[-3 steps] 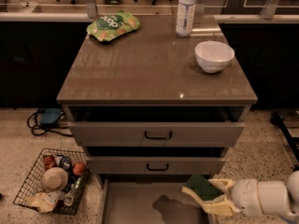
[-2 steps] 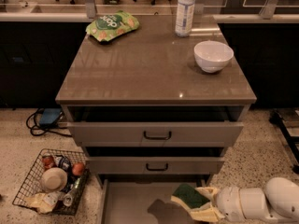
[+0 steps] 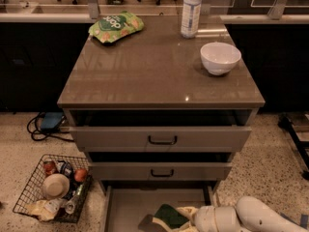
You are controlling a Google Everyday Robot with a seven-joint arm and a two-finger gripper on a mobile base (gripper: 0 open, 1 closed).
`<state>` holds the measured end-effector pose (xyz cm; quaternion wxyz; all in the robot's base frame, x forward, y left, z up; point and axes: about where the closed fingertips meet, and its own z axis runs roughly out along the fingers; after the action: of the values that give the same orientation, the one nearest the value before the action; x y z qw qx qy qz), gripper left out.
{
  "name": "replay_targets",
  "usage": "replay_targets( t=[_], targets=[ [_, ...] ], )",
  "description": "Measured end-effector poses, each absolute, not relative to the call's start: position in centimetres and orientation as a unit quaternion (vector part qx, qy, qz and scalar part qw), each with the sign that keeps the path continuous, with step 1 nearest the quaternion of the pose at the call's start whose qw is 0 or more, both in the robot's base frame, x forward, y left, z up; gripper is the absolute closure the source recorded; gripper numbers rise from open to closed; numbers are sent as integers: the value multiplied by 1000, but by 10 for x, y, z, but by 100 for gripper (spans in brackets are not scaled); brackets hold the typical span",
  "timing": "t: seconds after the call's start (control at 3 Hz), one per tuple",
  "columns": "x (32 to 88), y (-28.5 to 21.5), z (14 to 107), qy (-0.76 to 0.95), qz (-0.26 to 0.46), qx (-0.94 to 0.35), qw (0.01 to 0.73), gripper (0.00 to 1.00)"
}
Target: Place sponge into bottom drawer
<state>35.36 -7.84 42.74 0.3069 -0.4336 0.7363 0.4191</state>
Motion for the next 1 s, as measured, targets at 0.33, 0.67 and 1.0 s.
replay_targets(
  t=[0.33,0.67,1.0],
  targets=[
    [354,-78,427,736,419,-434,307,100],
    [371,-66,399,734,416,-434,315,100],
    [404,-42,351,728,410,-443,326,100]
  ],
)
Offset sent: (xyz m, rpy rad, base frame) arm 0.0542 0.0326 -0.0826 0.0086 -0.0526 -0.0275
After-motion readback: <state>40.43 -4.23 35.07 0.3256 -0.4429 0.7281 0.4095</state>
